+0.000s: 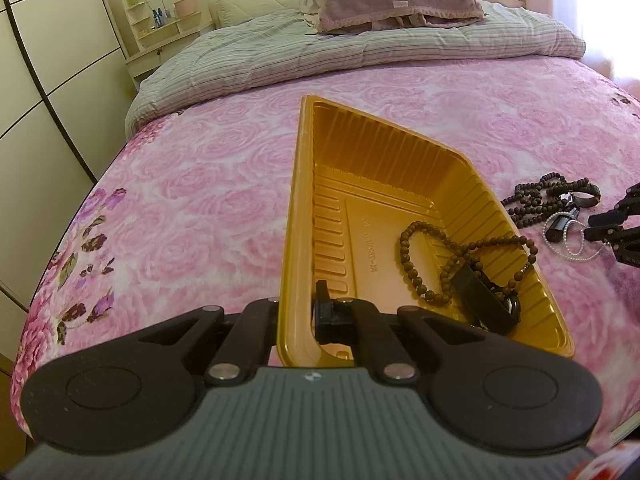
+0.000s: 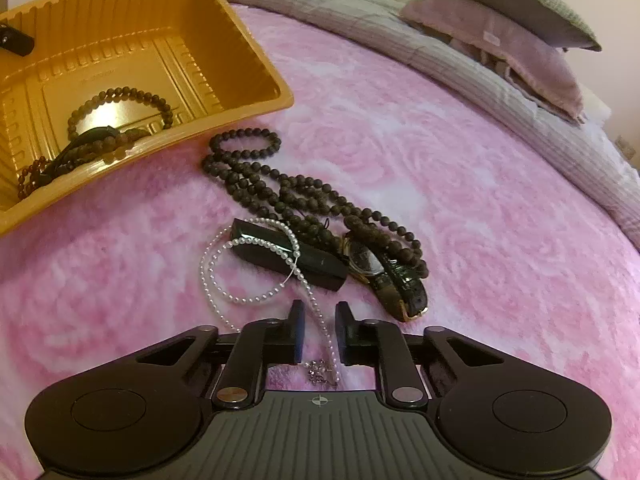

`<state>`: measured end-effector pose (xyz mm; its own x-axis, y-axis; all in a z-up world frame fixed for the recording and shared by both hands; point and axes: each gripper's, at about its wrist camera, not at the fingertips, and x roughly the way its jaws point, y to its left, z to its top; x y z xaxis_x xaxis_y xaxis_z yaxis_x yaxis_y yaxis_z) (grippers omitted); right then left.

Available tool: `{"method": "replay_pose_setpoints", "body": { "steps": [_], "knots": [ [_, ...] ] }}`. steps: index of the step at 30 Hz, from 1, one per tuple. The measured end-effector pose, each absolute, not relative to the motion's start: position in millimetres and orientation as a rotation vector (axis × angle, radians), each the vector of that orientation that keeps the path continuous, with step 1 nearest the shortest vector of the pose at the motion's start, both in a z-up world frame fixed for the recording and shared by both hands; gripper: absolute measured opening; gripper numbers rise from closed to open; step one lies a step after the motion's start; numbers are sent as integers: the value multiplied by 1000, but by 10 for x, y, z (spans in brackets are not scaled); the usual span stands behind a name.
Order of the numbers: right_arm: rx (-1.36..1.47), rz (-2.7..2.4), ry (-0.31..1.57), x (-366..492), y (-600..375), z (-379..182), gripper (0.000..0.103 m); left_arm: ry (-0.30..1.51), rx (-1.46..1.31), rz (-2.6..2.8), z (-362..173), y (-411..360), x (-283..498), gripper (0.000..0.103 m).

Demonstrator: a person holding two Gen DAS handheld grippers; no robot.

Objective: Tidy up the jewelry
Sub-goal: 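Grasp the pearl strand with the right gripper and drop it into the tray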

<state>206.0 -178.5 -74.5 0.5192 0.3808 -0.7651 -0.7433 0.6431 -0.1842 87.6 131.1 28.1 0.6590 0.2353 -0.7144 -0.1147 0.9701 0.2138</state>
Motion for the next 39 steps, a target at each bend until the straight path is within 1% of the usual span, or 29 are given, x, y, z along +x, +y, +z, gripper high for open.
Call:
{"method": "replay_pose_setpoints", "body": {
  "steps": [1, 4, 7, 16, 29, 34, 39],
  "knots": [
    [-539, 720, 761, 2068, -1775, -746, 2, 829, 155, 199, 282, 1311, 875, 3],
    [-561, 706, 738, 2018, -1765, -687, 2, 828, 156, 199, 282, 1310, 876, 3],
    [-584, 699, 675, 1901, -1765, -529, 2, 828, 158, 198, 281, 1313, 879, 3],
    [-573, 711, 428, 1618, -1777, 394, 2, 826, 165, 196, 277, 1315, 883, 3],
    [-533, 874, 198, 1375, -1379, 1394, 2, 823, 171, 189, 282, 1290, 889, 3],
    [-513, 970, 151, 1313, -1119, 1599, 2, 820, 170, 184, 285, 1300, 889, 3],
    [-521, 1064, 163, 1316, -808, 1548, 2, 822, 165, 183, 279, 1326, 887, 3]
  ]
}}
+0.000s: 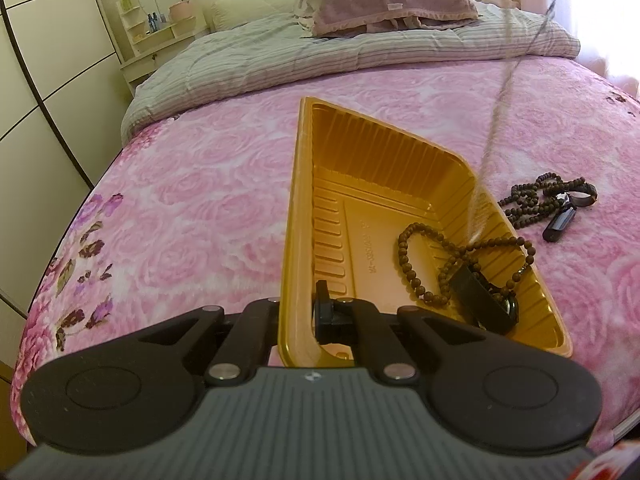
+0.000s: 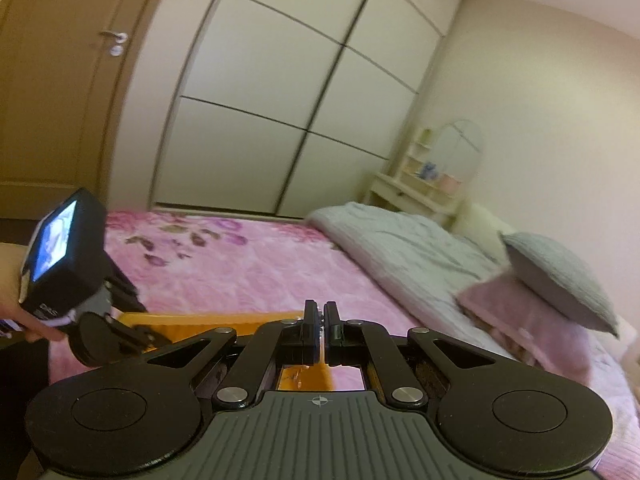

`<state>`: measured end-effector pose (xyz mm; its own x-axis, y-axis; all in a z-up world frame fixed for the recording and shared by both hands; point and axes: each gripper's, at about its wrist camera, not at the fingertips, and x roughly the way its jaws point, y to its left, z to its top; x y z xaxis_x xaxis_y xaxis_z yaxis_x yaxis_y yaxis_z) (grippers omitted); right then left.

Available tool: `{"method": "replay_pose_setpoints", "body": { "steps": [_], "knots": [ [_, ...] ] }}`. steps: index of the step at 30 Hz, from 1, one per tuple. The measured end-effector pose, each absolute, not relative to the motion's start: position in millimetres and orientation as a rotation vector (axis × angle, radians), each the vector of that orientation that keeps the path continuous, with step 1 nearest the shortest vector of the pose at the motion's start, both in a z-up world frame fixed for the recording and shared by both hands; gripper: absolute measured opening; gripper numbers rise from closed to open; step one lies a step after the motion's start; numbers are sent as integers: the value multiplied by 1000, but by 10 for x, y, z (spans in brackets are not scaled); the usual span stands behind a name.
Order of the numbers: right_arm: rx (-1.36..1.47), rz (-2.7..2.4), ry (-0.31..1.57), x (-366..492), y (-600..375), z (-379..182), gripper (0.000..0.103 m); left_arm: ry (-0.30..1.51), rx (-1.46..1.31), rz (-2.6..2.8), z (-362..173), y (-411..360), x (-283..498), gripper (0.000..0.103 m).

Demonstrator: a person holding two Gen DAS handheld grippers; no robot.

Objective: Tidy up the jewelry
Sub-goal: 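Grasp the pearl strand with the right gripper and drop it into the tray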

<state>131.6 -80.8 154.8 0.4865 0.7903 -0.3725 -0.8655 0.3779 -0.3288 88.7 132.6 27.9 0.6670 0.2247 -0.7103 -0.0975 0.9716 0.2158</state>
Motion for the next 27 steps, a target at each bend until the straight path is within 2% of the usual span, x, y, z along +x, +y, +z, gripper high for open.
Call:
{"method": "replay_pose_setpoints", "body": {
  "steps": [16, 27],
  "knots": [
    [-525, 1166, 337, 1559, -275, 993, 2, 822, 151, 181, 260, 1360, 889, 3],
    [-534, 1158, 388, 1613, -272, 856, 2, 821, 150, 181, 261, 1360, 887, 3]
  ]
}}
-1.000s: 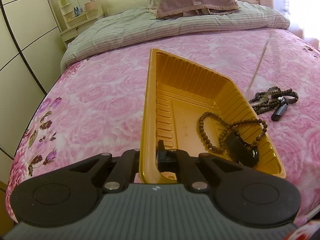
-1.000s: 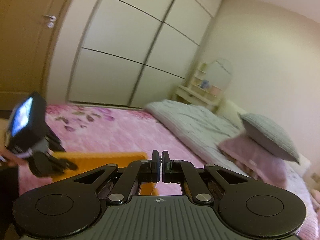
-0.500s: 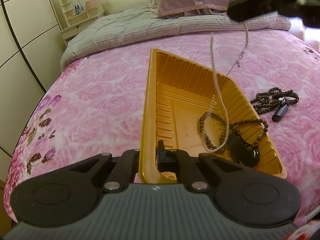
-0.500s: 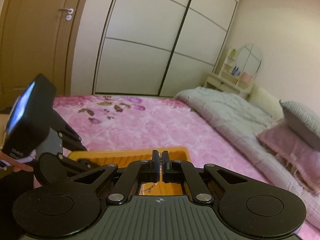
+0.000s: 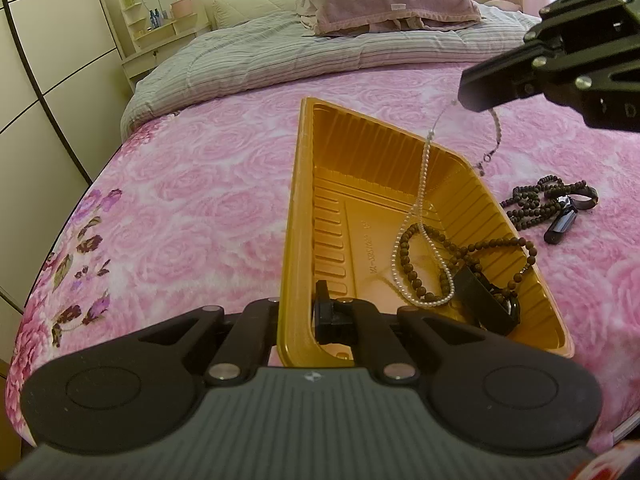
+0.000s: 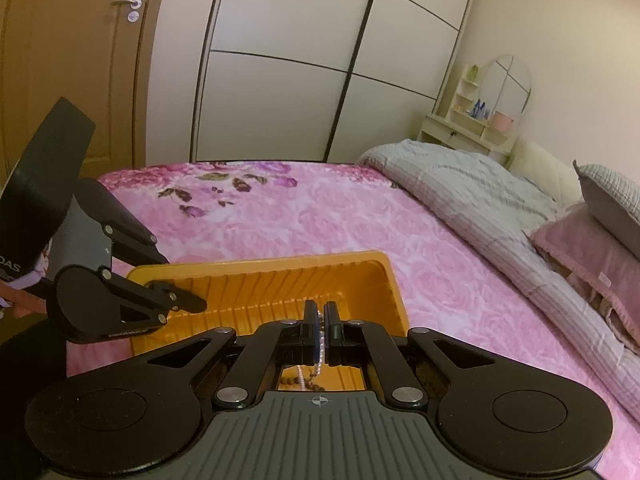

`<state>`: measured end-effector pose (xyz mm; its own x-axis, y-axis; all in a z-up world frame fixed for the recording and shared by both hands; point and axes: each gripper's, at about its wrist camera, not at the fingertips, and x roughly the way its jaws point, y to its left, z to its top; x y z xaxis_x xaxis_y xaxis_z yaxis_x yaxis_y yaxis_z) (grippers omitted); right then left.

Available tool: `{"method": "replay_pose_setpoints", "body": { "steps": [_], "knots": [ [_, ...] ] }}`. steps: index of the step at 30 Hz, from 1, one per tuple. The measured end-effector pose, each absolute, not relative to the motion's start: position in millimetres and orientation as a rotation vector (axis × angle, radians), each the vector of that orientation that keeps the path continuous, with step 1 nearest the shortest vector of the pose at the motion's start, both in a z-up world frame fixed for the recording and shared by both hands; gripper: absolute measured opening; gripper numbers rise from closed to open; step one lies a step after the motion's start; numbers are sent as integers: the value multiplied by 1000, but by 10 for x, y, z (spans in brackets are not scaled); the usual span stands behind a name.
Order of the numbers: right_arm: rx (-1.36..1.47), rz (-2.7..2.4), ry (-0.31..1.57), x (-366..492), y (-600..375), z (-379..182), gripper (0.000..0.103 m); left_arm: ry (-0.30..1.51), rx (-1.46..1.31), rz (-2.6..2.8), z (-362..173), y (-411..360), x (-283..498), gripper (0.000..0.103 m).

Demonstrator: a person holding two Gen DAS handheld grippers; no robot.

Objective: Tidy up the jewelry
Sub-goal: 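Grasp the pearl strand with the right gripper and drop it into the tray, then grasp the black rectangular pendant with the right gripper and drop it into the tray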

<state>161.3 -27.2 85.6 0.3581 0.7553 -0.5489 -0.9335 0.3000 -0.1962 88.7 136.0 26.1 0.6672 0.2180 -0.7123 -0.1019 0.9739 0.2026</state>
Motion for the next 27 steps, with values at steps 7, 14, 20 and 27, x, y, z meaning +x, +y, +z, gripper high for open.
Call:
{"method": "replay_pose_setpoints", "body": {
  "steps": [7, 14, 20, 27],
  "knots": [
    [-525, 1155, 388, 1625, -279, 832, 2, 822, 150, 182, 260, 1362, 890, 3],
    [-427, 1133, 415, 1758, -383, 860, 3, 824, 146, 183, 255, 1367, 896, 3],
    [-344, 1026, 447, 1809, -742, 826, 22, 824, 147, 184, 255, 1369, 898, 3],
    [-212, 769, 562, 1853, -1502, 407, 46, 822, 147, 186, 251, 1369, 894, 3]
  ]
}}
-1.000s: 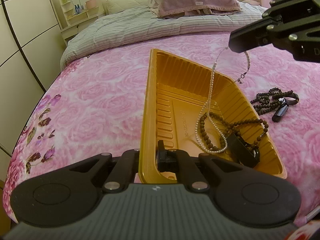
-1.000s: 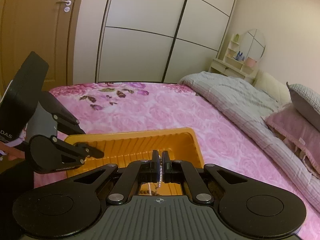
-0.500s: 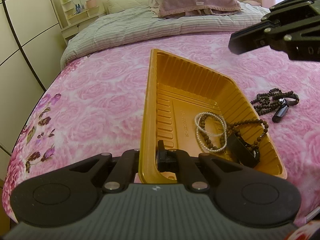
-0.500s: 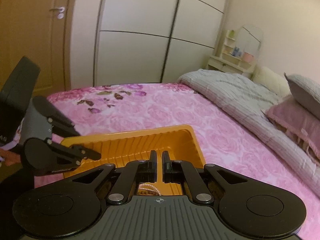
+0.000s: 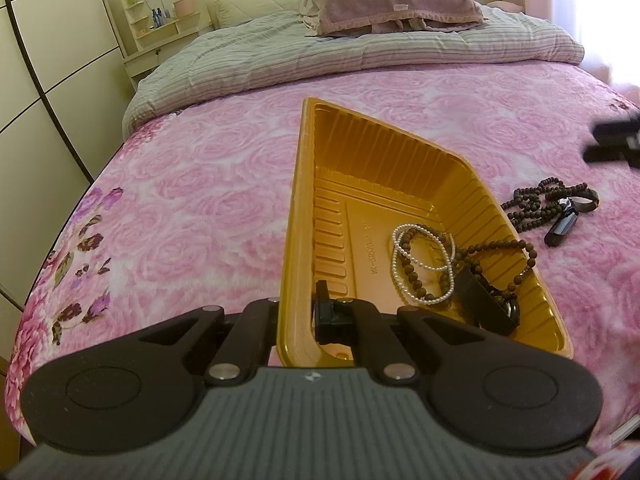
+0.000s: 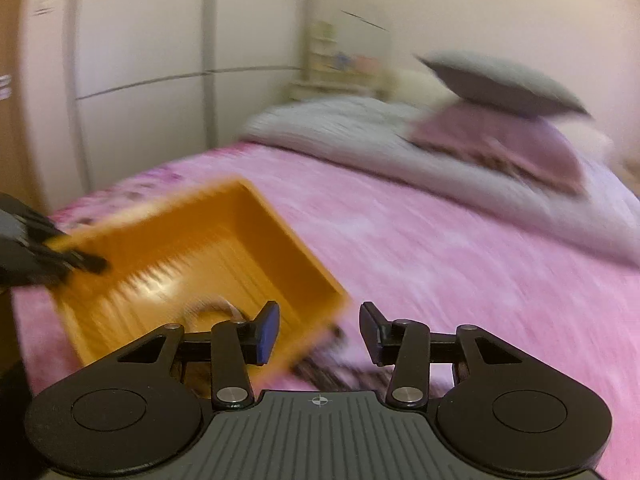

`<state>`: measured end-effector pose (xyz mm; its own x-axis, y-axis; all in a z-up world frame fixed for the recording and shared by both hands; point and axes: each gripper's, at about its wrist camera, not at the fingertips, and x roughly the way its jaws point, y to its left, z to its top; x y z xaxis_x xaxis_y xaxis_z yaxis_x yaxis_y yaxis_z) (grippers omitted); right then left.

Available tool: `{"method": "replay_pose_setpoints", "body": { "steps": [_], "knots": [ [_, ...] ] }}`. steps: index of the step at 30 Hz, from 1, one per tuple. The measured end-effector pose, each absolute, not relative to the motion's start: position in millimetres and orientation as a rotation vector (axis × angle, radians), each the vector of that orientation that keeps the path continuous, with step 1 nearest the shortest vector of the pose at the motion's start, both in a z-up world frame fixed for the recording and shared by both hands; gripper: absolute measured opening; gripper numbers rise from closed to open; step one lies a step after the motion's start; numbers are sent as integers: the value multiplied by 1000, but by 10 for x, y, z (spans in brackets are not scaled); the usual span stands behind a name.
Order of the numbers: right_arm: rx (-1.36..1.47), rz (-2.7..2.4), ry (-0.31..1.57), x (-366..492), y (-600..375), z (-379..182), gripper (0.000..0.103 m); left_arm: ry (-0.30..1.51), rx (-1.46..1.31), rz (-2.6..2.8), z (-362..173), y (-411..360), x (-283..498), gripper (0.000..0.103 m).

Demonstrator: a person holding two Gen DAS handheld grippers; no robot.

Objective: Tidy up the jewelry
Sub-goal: 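Grasp the black rectangular pendant with the right gripper and drop it into the tray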

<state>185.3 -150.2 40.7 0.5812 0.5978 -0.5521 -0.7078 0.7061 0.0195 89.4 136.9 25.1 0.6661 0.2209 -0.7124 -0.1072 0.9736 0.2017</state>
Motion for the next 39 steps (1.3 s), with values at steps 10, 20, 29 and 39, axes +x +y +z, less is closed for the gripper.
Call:
{"method": "replay_pose_setpoints", "body": {
  "steps": [10, 20, 29, 39],
  "knots": [
    [-90, 575, 752, 1747, -2080, -287, 68, 823, 148, 187, 261, 1365, 887, 3],
    [-83, 618, 768, 2030, -1809, -540, 83, 822, 150, 188, 287, 1347, 869, 3],
    [-68, 613, 807, 2274, -1707, -697, 83, 828, 157, 193, 278, 1341, 887, 3],
    [-118, 628, 770, 2227, -1675, -701, 75, 832, 158, 194, 273, 1340, 892, 3]
  ]
}}
